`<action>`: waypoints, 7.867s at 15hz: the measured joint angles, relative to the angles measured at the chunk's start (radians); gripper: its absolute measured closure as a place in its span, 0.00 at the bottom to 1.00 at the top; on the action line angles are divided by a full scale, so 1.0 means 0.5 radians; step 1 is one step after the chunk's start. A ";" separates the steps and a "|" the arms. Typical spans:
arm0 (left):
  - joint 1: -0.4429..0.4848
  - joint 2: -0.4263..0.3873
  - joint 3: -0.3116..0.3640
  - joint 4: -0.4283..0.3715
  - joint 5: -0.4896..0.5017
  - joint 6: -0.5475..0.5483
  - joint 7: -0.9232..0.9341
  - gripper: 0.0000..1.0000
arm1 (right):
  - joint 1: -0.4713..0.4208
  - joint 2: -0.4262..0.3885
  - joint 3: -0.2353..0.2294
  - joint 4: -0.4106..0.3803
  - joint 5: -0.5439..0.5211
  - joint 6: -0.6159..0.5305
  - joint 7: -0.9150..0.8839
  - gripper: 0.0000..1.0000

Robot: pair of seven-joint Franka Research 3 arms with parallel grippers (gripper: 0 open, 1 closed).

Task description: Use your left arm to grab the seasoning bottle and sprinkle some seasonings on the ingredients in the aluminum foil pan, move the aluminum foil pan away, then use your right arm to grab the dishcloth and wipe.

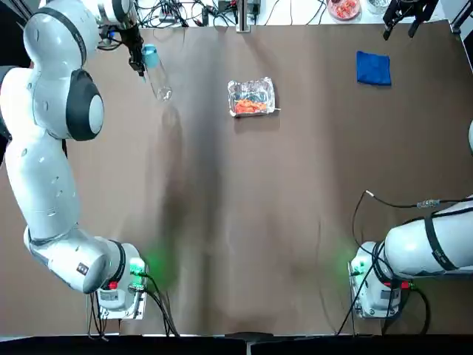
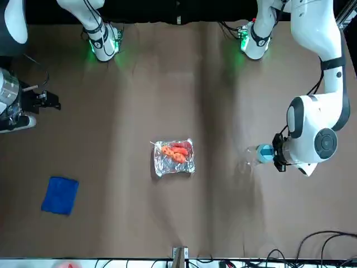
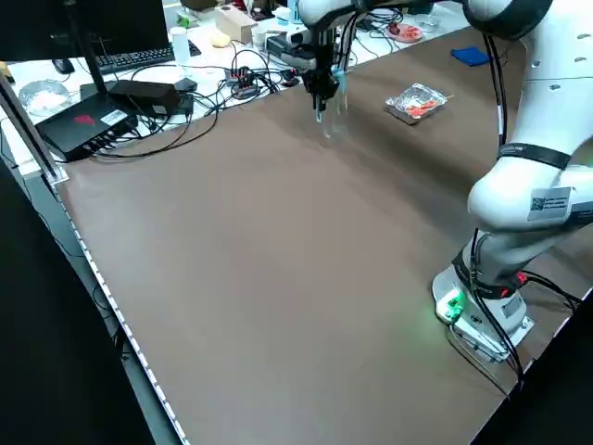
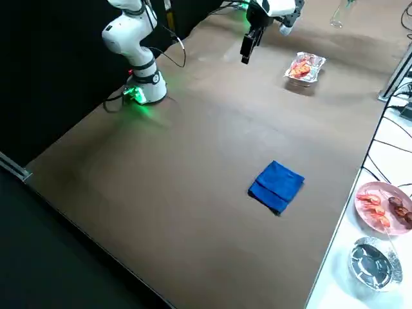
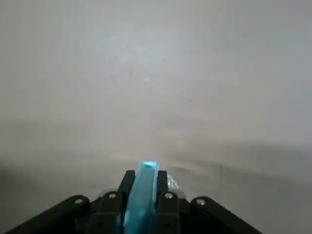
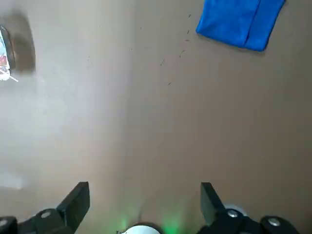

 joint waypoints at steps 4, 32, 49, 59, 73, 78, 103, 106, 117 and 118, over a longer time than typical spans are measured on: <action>-0.001 0.000 0.000 -0.156 0.008 0.189 0.026 0.77 | 0.000 0.000 0.000 0.000 0.000 0.000 0.000 0.00; -0.045 -0.467 -0.034 -0.146 0.194 -0.127 0.023 0.00 | 0.127 -0.030 0.012 0.110 0.036 -0.006 0.172 0.00; -0.643 0.014 -0.362 -0.027 0.195 0.328 0.093 0.00 | 0.127 -0.030 0.010 0.110 0.036 -0.008 0.181 0.00; -0.729 0.394 -0.484 0.067 0.232 1.028 0.810 0.01 | 0.127 -0.010 0.004 0.094 0.028 0.059 0.184 0.00; -0.719 0.549 -0.613 0.227 0.232 0.778 0.921 0.79 | -0.044 0.907 -0.145 0.055 -0.182 1.361 0.224 0.00; -0.716 0.544 -0.639 0.255 0.232 0.681 0.932 0.93 | -0.098 1.116 -0.159 0.058 -0.182 1.736 0.419 0.01; -0.702 0.133 -1.146 -0.324 0.248 0.348 1.337 0.91 | -0.160 1.488 -0.156 0.074 -0.181 2.250 0.620 0.37; -0.702 0.128 -1.148 -0.356 0.248 0.348 1.342 0.66 | -0.161 1.487 -0.158 0.076 -0.176 2.250 0.629 0.49; -0.436 0.043 -1.136 0.012 0.251 0.070 1.312 0.00 | -0.140 1.428 -0.122 0.095 -0.156 2.026 0.639 0.92; -0.330 0.035 -1.126 0.046 0.316 0.036 1.313 0.00 | -0.063 1.306 -0.102 0.106 -0.154 1.681 0.696 0.92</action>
